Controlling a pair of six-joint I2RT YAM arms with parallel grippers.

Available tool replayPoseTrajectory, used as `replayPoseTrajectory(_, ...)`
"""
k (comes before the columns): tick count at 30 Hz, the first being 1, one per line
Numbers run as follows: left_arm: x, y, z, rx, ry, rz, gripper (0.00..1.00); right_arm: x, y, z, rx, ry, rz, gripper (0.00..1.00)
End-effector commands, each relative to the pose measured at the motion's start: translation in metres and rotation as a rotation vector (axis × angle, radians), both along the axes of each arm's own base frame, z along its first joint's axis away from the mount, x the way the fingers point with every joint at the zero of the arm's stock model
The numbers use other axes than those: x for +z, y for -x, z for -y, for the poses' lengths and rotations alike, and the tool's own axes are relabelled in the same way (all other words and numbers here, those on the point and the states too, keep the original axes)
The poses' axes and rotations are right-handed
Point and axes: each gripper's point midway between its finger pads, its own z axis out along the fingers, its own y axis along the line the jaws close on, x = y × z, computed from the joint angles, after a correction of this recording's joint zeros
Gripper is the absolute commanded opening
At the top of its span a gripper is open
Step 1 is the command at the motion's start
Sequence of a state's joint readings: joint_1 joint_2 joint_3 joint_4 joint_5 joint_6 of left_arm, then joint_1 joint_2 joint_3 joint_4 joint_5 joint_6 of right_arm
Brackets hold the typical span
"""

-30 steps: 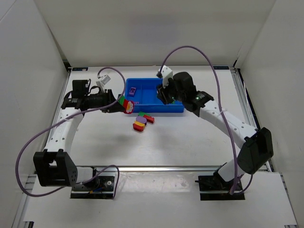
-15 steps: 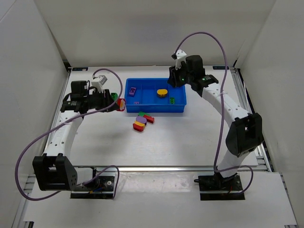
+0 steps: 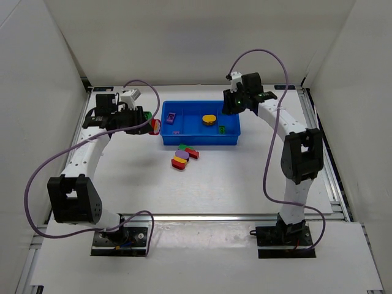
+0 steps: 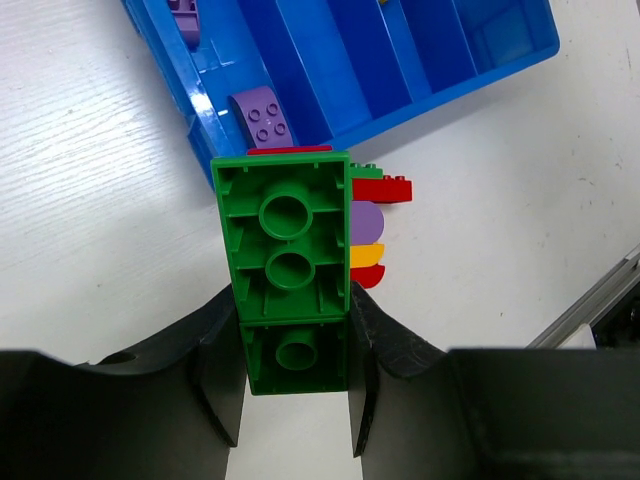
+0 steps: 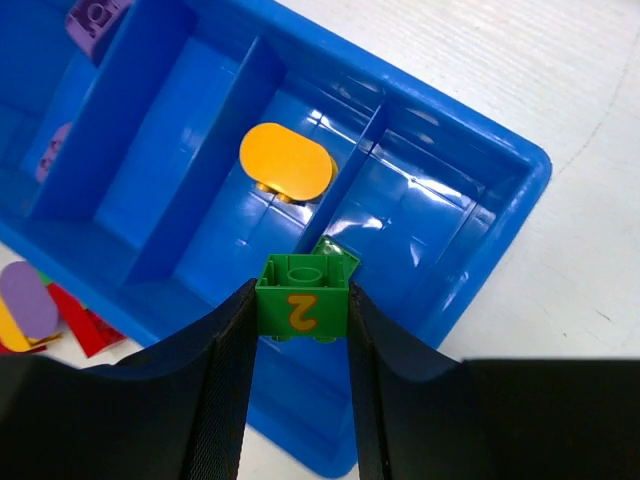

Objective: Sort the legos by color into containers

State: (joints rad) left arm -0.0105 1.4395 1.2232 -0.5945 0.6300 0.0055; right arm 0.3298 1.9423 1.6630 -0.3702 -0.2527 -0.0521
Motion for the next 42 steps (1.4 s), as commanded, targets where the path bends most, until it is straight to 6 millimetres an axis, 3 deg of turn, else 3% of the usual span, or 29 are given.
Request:
replayPoseTrajectory(1, 0.027, -0.010, 0.002, -0.016, 0.002, 0.086, 0.16, 0.007, -0.014, -0.001, 0.019, -0.011, 0.017, 0.01)
replayPoseTrajectory(4, 0.030, -0.012, 0.003, -0.020, 0.009, 0.092, 0.17, -0.005, -0.023, 0.002, 0.020, 0.005, 0.008, 0.03)
replayPoseTrajectory(6, 0.032, -0.011, 0.004, -0.023, 0.011, 0.095, 0.17, -0.009, -0.027, 0.001, 0.031, 0.012, 0.006, 0.09)
replayPoseTrajectory(7, 0.033, -0.011, 0.004, -0.022, 0.013, 0.096, 0.17, -0.011, -0.029, 0.001, 0.030, 0.015, 0.004, 0.24)
replayPoseTrajectory(11, 0.034, -0.008, 0.006, -0.033, 0.026, 0.094, 0.17, -0.016, -0.031, 0.005, 0.006, 0.036, -0.015, 0.57)
replayPoseTrajectory(14, 0.035, -0.005, 0.009, -0.048, 0.042, 0.090, 0.17, -0.010, -0.027, 0.006, 0.004, 0.045, 0.010, 0.75)
replayPoseTrajectory(17, 0.035, 0.001, 0.016, -0.087, 0.077, 0.081, 0.18, 0.007, -0.017, 0.005, 0.022, 0.028, 0.047, 0.86)
replayPoseTrajectory(19, 0.038, 0.008, 0.025, -0.135, 0.121, 0.073, 0.19, 0.026, -0.003, 0.000, 0.071, -0.021, 0.081, 0.86)
replayPoseTrajectory(22, 0.048, 0.021, 0.039, -0.215, 0.224, 0.047, 0.19, 0.063, 0.034, -0.021, 0.219, -0.162, 0.133, 0.83)
replayPoseTrajectory(27, 0.062, 0.046, 0.059, -0.376, 0.387, 0.004, 0.18, 0.115, 0.112, -0.059, 0.520, -0.444, 0.008, 0.81)
replayPoseTrajectory(30, 0.074, 0.065, 0.068, -0.491, 0.522, -0.053, 0.19, 0.136, 0.141, -0.074, 0.653, -0.595, -0.081, 0.81)
replayPoseTrajectory(35, 0.093, 0.086, 0.072, -0.640, 0.681, -0.106, 0.21, 0.141, 0.160, -0.089, 0.724, -0.684, -0.189, 0.81)
replayPoseTrajectory(42, 0.102, 0.086, 0.073, -0.685, 0.709, -0.096, 0.20, 0.148, 0.189, -0.117, 0.854, -0.699, -0.235, 0.82)
